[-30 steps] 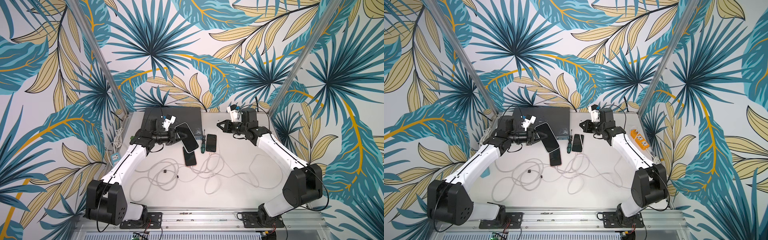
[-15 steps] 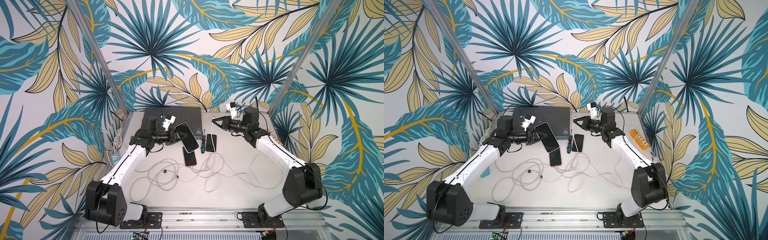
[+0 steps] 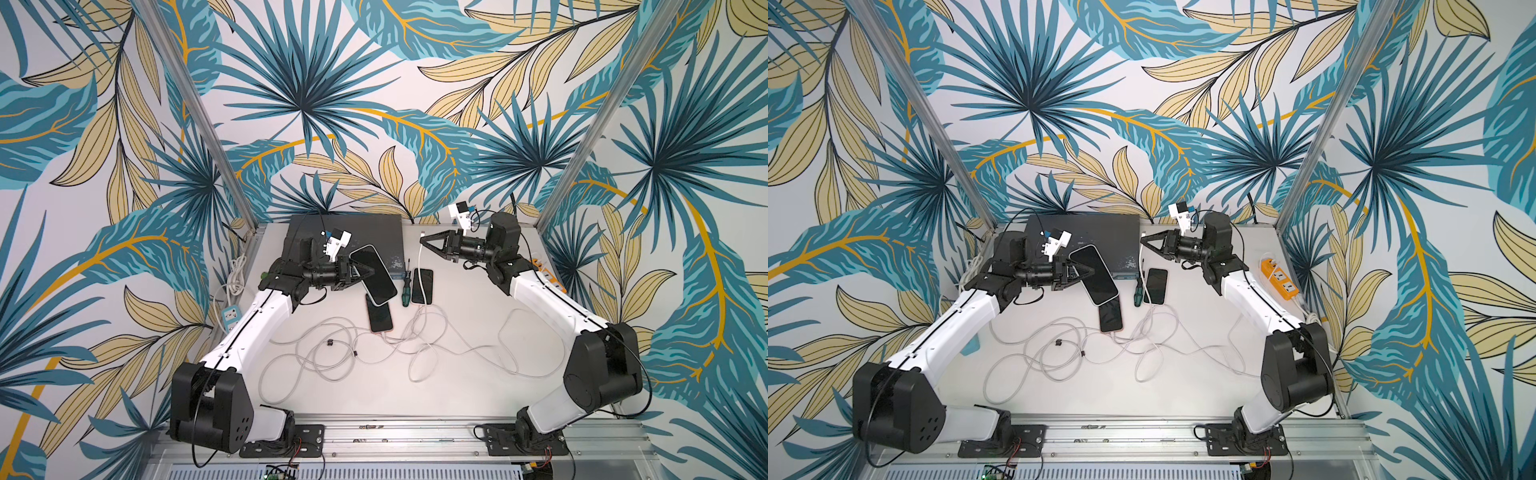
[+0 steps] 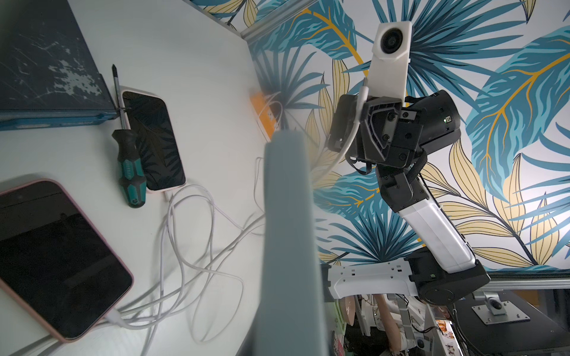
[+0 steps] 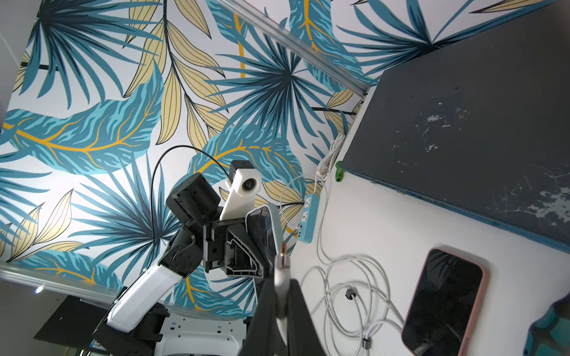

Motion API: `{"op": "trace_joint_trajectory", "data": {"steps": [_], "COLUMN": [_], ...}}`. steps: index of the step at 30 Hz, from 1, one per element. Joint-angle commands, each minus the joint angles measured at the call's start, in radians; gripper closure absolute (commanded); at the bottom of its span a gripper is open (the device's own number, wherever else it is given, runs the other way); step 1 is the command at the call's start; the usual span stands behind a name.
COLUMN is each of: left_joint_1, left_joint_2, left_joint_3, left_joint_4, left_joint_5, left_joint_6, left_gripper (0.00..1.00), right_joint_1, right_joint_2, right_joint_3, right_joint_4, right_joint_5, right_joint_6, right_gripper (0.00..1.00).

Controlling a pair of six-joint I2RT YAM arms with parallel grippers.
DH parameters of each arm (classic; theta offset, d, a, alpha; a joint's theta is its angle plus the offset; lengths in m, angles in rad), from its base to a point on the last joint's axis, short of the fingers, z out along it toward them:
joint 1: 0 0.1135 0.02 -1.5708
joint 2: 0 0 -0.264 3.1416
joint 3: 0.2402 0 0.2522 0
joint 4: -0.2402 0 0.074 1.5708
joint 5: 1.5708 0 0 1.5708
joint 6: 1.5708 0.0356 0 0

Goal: Plug the charging cable into the phone
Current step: Pick up the charging cable from the center of the board, then insert the charging cable into the phone.

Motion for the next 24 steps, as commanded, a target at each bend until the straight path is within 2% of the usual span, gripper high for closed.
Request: {"op": "trace_joint_trajectory", "data": {"steps": [1, 9, 24], "left_joint_1": [0.004, 0.004, 0.004], "left_joint_2": [-0.043, -0.044, -0.057], "left_joint_3": [0.004, 0.001, -0.001], "left_joint_4": [0.024, 0.028, 0.06], "left_joint_5": [0.019, 0.012, 0.026], "left_joint_6": [0.0, -0.002, -0.017], "left_gripper": [1.0, 1.0, 1.0], "right_joint_1": [-0.001, 0.005, 0.024], "right_joint_2": [0.02, -0.007, -0.028], "right_joint_3": [-0.011, 0.02, 0.025], "right_joint_4": [0.049, -0.096, -0.161], "right_joint_5": [-0.13, -0.226, -0.282], "right_joint_6": [0.014, -0.102, -0.178], "right_gripper": [1.0, 1.0, 1.0]}}
